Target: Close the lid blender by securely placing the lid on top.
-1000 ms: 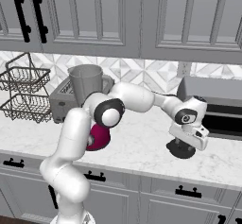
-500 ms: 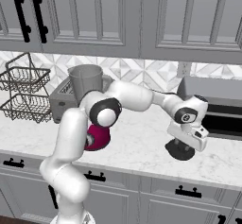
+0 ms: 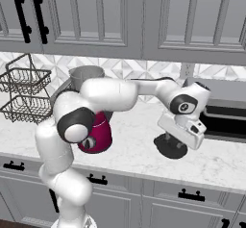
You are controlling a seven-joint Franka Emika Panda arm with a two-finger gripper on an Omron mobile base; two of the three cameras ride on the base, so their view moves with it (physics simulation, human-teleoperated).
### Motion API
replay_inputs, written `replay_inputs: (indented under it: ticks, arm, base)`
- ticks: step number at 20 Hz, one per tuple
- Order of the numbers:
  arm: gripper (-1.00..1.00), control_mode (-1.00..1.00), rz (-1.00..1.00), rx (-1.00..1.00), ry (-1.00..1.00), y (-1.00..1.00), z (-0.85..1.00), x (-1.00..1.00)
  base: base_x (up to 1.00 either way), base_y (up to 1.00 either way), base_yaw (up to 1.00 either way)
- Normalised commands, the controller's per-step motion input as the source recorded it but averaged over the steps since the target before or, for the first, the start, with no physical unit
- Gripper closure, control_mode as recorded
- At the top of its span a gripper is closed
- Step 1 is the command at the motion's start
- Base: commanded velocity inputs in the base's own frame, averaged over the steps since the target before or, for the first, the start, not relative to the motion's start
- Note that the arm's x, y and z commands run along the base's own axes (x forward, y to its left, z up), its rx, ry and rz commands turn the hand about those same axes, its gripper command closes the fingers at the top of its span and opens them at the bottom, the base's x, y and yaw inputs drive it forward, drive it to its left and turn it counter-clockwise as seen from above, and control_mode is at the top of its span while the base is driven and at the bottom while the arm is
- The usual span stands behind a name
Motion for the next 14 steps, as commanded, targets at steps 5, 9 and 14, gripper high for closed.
replay_inputs:
  ticks: [5,9,14]
  arm:
    - [1.00,-1.00,0.00,0.00,0.00,1.00,1.00,-0.49]
    - [1.00,-1.00,0.00,-0.02,0.00,0.98,1.00,-0.20]
    - [1.00,-1.00,-0.03,-0.08,0.00,1.00,1.00,-0.09]
  base:
    - [0.00,0.00,0.00]
    - [0.00,0.00,0.00]
    - [0.00,0.00,0.00]
